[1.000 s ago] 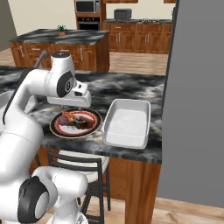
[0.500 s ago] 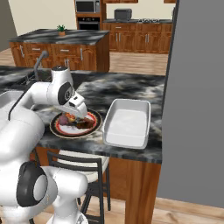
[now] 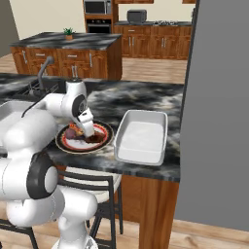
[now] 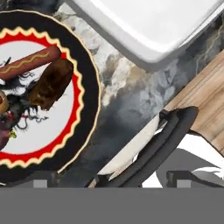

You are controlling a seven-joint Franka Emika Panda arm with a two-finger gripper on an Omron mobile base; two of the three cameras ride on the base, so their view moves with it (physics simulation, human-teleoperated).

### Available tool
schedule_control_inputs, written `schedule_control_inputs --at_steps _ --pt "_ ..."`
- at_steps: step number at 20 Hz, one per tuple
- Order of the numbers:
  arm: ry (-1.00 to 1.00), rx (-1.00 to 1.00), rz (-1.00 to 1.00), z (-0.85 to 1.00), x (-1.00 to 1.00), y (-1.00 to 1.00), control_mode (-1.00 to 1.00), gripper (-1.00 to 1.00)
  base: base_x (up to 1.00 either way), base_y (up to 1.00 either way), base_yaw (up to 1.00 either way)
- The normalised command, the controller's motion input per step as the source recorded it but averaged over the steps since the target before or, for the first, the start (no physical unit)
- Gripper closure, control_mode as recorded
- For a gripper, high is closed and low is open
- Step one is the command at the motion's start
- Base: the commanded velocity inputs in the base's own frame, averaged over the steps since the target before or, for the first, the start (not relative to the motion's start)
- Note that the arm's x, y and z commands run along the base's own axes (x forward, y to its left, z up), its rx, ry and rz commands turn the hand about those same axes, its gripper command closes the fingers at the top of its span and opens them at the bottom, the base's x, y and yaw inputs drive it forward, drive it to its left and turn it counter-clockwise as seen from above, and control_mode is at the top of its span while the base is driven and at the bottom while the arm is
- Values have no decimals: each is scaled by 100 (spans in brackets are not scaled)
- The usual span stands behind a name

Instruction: Place one cooked food and one vegetable from the large plate to each tupperware container.

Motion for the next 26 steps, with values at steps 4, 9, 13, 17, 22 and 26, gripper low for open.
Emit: schedule_control_inputs --at_steps 4,9,13,17,22,26 --pt "0 13 -3 -51 46 0 -100 -100 0 0 0" --pt "0 9 8 -43 42 0 -100 -100 0 0 0" --pt "0 0 3 -24 40 0 -100 -100 0 0 0" --pt "0 -4 0 -25 37 10 -100 -100 0 0 0" --pt "0 -1 -1 -34 26 11 -100 -100 0 0 0" --pt "0 0 0 -44 17 0 -100 -100 0 0 0"
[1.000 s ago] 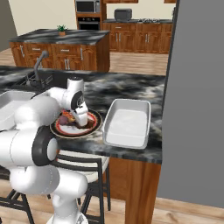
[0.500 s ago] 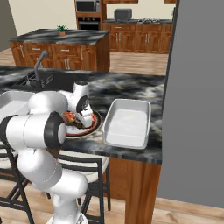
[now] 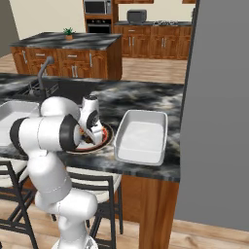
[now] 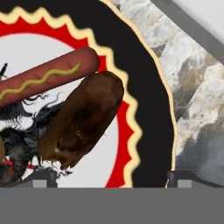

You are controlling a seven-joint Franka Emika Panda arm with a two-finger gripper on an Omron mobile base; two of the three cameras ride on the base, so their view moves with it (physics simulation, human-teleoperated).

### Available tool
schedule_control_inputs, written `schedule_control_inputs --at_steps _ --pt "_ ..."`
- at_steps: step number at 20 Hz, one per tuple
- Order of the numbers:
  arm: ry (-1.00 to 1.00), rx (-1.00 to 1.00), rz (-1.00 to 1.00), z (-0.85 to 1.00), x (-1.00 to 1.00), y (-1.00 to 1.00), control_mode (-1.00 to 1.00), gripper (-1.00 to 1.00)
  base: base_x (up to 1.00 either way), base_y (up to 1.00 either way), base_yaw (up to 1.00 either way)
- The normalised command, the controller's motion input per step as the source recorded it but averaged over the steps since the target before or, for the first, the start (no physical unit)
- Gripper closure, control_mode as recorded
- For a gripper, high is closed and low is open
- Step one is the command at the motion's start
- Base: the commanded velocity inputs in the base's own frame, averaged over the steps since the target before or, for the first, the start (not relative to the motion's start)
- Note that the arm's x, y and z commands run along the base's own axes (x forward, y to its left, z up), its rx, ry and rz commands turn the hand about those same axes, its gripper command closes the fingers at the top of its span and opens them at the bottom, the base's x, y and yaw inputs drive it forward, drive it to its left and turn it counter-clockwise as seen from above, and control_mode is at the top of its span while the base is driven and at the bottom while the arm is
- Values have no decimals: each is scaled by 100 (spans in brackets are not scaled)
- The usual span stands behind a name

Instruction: Place one cooked food and one vegetable from the large plate to each tupperware container.

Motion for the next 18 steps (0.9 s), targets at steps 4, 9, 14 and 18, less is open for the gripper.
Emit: schedule_control_inputs --at_steps 4,9,14,18 --pt "0 -1 0 -44 8 0 -100 -100 0 0 0" --pt "0 -2 0 -26 14 0 -100 -100 0 0 0" --pt "-11 0 0 15 -5 0 -100 -100 0 0 0" --pt "-5 0 -1 9 6 0 -100 -100 0 0 0"
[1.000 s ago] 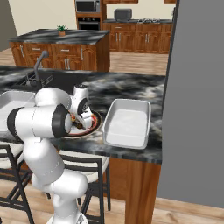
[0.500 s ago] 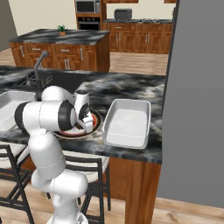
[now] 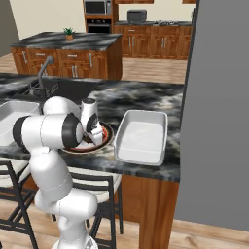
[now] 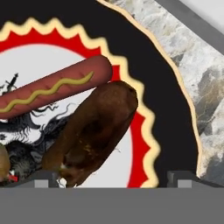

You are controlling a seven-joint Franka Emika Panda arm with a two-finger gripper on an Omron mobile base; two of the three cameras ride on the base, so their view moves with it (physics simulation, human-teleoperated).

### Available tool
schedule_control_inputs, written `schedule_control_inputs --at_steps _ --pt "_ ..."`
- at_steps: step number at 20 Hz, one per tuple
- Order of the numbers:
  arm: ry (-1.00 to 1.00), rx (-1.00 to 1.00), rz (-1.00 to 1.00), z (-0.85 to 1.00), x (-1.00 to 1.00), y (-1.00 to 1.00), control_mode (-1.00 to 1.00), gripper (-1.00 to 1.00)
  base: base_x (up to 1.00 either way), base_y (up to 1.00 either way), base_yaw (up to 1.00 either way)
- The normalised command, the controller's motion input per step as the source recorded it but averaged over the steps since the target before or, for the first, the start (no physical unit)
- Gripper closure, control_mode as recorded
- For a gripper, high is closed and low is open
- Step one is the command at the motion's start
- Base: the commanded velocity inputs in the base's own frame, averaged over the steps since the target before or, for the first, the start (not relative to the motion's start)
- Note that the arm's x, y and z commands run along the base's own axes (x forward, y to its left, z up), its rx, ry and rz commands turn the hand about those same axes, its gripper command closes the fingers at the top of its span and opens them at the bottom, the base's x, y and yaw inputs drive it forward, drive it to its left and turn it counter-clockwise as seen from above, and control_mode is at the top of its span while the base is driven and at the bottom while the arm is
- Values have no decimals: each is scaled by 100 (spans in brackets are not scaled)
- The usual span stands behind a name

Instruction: Place one cooked food and one vegetable from the large plate to each tupperware container.

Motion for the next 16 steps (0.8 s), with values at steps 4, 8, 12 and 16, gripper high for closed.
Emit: schedule_control_inputs --at_steps 4,8,12,16 --pt "0 0 0 0 39 0 -100 -100 0 0 0" --pt "0 0 0 0 40 0 -100 -100 0 0 0" --pt "3 0 0 -14 48 0 -100 -100 0 0 0" --pt "8 0 0 -58 7 0 -100 -100 0 0 0"
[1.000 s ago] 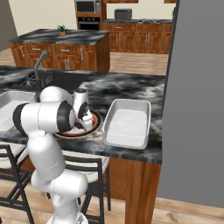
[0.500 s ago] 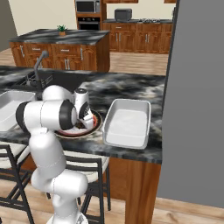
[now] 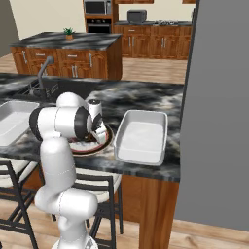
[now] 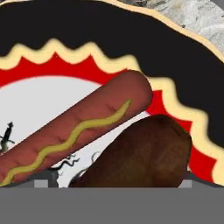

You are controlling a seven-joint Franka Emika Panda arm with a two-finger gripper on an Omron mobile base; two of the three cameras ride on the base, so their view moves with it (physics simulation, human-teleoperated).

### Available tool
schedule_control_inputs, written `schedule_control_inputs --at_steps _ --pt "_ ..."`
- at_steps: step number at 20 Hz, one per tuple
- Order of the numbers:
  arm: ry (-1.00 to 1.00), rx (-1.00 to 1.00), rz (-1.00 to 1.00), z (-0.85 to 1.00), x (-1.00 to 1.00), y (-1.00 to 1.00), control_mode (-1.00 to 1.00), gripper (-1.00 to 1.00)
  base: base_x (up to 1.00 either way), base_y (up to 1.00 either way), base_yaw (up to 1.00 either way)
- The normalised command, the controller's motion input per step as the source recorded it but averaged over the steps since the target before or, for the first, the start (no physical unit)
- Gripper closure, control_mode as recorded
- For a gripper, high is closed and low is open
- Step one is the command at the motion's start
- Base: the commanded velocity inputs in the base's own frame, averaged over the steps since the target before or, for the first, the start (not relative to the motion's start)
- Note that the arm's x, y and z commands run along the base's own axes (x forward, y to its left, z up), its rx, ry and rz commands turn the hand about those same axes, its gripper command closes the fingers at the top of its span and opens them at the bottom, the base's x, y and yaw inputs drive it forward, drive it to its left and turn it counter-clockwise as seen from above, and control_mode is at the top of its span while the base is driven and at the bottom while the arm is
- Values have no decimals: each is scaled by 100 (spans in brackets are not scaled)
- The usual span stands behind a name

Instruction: Place one cooked food and one vegetable from the large plate to each tupperware container.

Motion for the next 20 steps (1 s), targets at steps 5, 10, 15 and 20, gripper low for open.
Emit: schedule_control_inputs --at_steps 5,10,15,20 --pt "7 0 0 -66 0 4 -100 100 0 0 0" --pt "2 0 -1 -35 -5 3 -100 100 0 0 0" --pt "3 0 -1 -12 -44 0 -100 100 0 0 0" --pt "-3 5 -3 48 -79 0 -100 100 0 0 0"
